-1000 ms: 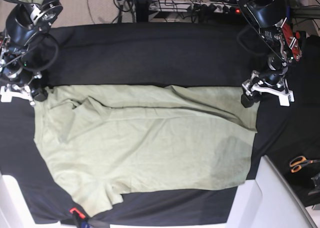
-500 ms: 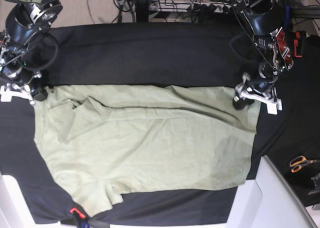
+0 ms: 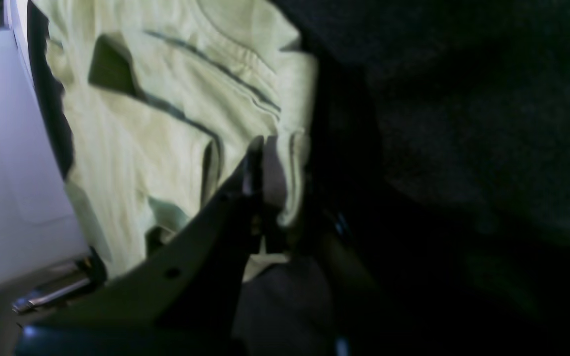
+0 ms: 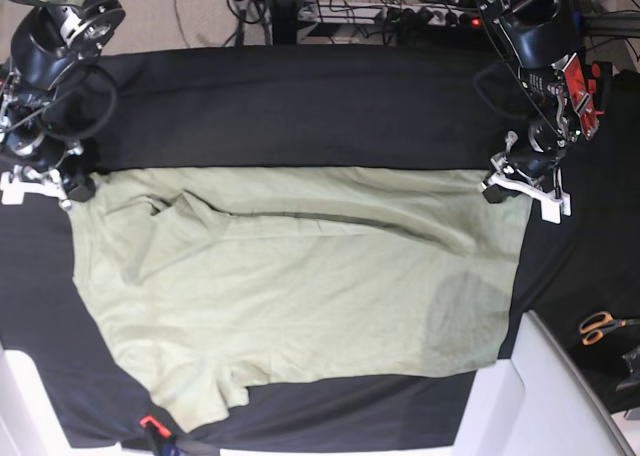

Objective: Fold the T-shirt properly
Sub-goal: 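Drag the shirt with both grippers back toward the robot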

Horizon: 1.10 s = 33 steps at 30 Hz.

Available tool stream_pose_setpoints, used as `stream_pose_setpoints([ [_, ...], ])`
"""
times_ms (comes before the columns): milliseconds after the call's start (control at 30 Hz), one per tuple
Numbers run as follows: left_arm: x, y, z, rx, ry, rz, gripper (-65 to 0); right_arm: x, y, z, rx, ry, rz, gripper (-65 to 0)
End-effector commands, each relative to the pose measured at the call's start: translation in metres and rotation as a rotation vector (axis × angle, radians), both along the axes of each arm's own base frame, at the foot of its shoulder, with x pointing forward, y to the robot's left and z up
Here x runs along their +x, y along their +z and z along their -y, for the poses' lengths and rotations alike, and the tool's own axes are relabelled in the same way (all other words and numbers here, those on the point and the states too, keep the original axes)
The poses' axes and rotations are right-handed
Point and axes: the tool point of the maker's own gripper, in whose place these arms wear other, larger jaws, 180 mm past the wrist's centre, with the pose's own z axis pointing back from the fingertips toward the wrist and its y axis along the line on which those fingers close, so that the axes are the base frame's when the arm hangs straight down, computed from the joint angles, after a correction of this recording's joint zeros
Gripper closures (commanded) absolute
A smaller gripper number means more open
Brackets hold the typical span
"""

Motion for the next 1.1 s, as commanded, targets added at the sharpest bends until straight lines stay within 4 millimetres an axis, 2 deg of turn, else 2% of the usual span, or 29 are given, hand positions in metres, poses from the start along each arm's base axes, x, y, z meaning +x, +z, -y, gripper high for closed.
stream_pose_setpoints([
  [0, 0.005, 0.007, -0.009, 0.026, 0.007, 0.011, 0.0, -0.002, 0.002, 0.005, -0.033, 0.028, -0.023, -0.6],
  [133, 0.001, 0.012, -0.016, 0.060, -0.008, 0.010, 0.0, -0.001, 0.010, 0.004, -0.100, 0.094, -0.019, -0.6],
  [367, -0.009, 0.026, -0.018, 0.115, -0.064, -0.018, 0.0, -0.009, 0.015, 0.015, -0.142, 0.083, -0.018, -0.6],
  [467, -0.015, 0.022, -0.001, 0.127, -0.136, -0.036, 0.0, -0.015, 0.012, 0.015, -0.139, 0.079, -0.026, -0.6],
  [567, -0.024, 0.019, 0.008, 0.137, -0.174, -0.051, 0.0, -0.019, 0.013, 0.018, -0.125, 0.061, -0.013, -0.6],
  [700, -0.037, 0.012, 0.016, 0.127, -0.179, -0.067, 0.0, -0.026, 0.018, 0.025, -0.148, 0.053, -0.007, -0.6],
  [867, -0.052, 0.014, 0.019, 0.146, -0.194, -0.074, 0.0, -0.039, 0.037, 0.038, -0.216, 0.067, -0.028, -0.6],
  [967, -0.059, 0.016, 0.022, 0.156, -0.206, -0.073, 0.0, -0.049, 0.039, 0.043, -0.235, 0.063, -0.046, -0.6],
  [1067, -0.072, 0.012, 0.033, 0.155, -0.239, -0.091, 0.0, -0.058, 0.037, 0.045, -0.239, 0.061, -0.063, -0.6],
])
